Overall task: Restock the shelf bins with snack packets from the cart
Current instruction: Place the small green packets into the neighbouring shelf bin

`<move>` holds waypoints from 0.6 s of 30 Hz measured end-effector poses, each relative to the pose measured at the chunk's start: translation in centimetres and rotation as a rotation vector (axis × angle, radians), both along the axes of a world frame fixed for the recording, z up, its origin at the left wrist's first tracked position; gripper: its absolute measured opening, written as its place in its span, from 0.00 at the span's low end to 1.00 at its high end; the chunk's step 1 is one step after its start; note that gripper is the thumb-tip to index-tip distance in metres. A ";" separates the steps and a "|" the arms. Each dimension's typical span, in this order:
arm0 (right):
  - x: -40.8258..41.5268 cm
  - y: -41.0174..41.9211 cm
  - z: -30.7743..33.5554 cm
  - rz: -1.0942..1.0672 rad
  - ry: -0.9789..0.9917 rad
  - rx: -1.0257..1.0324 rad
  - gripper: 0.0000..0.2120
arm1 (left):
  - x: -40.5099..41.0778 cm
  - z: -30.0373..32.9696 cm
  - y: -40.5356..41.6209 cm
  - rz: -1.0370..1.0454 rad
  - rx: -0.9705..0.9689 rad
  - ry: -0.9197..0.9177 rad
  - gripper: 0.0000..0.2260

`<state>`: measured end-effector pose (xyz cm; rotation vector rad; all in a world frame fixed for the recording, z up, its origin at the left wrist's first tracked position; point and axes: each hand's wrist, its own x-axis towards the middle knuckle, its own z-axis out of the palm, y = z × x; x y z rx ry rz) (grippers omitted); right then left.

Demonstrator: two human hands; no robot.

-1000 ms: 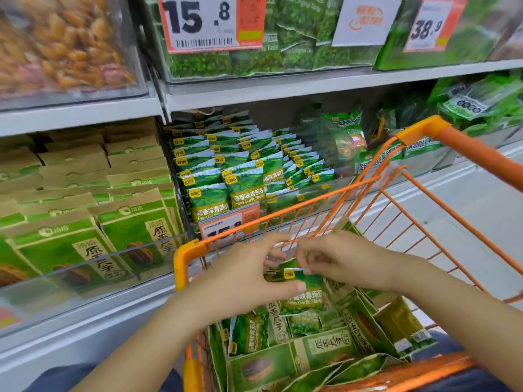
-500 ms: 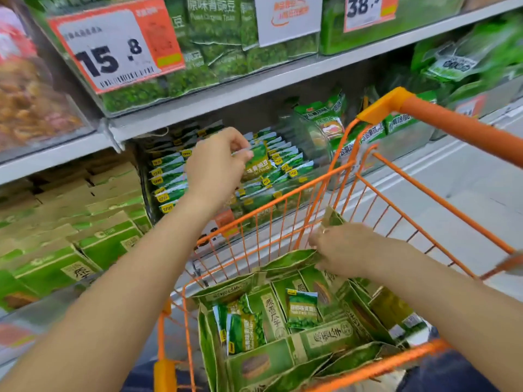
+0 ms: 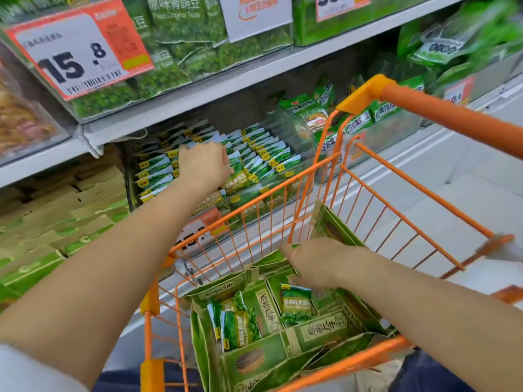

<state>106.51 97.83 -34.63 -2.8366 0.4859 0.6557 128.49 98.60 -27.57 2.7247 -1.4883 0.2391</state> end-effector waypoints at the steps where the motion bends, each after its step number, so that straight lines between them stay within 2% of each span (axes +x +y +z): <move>1: 0.0 0.0 0.2 -0.025 -0.026 0.039 0.29 | -0.2 0.3 0.4 -0.057 -0.043 -0.067 0.10; 3: 0.1 0.1 0.6 -0.078 -0.068 0.156 0.31 | -1.6 0.8 2.7 -0.250 -0.261 -0.135 0.14; 4: 0.1 0.2 0.6 -0.092 -0.085 0.211 0.30 | -2.7 0.7 4.4 -0.382 -0.365 -0.088 0.12; 5: 0.2 0.3 0.6 -0.100 -0.102 0.253 0.29 | -3.9 0.1 6.3 -0.481 -0.372 -0.005 0.08; 6: 0.4 0.3 0.6 -0.103 -0.119 0.287 0.28 | -5.0 -0.9 8.2 -0.529 -0.273 0.077 0.06; 7: 0.5 0.5 0.7 -0.103 -0.135 0.316 0.25 | -5.8 -2.4 9.7 -0.517 -0.053 0.138 0.05; 9: 0.7 0.7 0.9 -0.118 -0.156 0.379 0.20 | -6.3 -6.3 11.4 -0.439 0.497 0.209 0.10; 10: 0.8 0.8 0.9 -0.138 -0.164 0.412 0.18 | -6.2 -8.2 11.5 -0.418 0.695 0.256 0.14; 11: 1.0 0.9 0.8 -0.165 -0.173 0.447 0.17 | -6.0 -9.8 11.3 -0.412 0.816 0.304 0.17; 13: 1.2 0.9 0.4 -0.272 -0.186 0.584 0.14 | -5.7 -12.1 10.7 -0.427 0.923 0.321 0.22; 16: 1.1 0.7 0.8 -0.495 -0.212 0.896 0.12 | -5.9 -14.6 10.6 -0.444 1.113 0.212 0.24; 18: 0.9 0.5 1.2 -0.558 -0.252 0.976 0.09 | -6.1 -14.9 10.9 -0.466 1.089 0.175 0.23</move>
